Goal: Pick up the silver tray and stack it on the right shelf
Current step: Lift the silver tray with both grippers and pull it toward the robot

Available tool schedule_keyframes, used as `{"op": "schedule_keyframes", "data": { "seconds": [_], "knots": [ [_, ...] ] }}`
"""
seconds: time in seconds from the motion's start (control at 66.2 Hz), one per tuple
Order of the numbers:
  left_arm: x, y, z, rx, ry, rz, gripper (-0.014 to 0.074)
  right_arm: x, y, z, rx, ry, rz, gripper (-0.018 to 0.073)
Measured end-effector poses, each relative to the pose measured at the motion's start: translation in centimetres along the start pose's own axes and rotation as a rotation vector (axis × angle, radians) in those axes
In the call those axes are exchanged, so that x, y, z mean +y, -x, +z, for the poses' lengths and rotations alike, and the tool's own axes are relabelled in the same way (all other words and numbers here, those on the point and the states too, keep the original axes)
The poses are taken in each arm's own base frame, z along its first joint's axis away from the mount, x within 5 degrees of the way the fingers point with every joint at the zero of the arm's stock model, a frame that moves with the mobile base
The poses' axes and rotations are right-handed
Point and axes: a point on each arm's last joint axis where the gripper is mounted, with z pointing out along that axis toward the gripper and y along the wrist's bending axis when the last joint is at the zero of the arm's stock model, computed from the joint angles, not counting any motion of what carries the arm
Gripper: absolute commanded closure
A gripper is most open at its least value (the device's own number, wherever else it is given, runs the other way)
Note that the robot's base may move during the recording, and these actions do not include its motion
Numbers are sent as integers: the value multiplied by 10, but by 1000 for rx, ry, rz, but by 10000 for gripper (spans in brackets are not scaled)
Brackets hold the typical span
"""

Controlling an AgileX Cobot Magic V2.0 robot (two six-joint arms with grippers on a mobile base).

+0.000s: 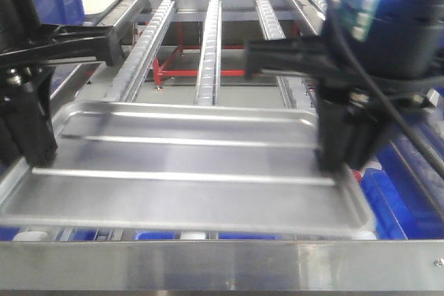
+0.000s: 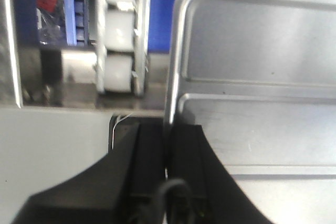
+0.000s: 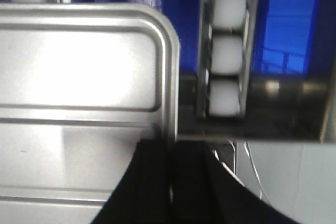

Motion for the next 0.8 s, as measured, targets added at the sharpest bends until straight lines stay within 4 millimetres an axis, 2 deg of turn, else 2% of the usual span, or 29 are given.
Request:
{"op": "schedule_keyframes", "data": {
  "seconds": [0.166, 0.438, 0.8],
  "knots": [
    [-9, -27, 1, 30, -8, 5, 695, -12, -27, -10, 13, 9, 31, 496],
    [-23, -72, 4, 52, 19, 1, 696, -23, -68, -14, 35, 14, 80, 495],
    [-24, -77, 1, 38, 40, 4, 695, -17, -81, -16, 18, 5, 49, 495]
  ]
}}
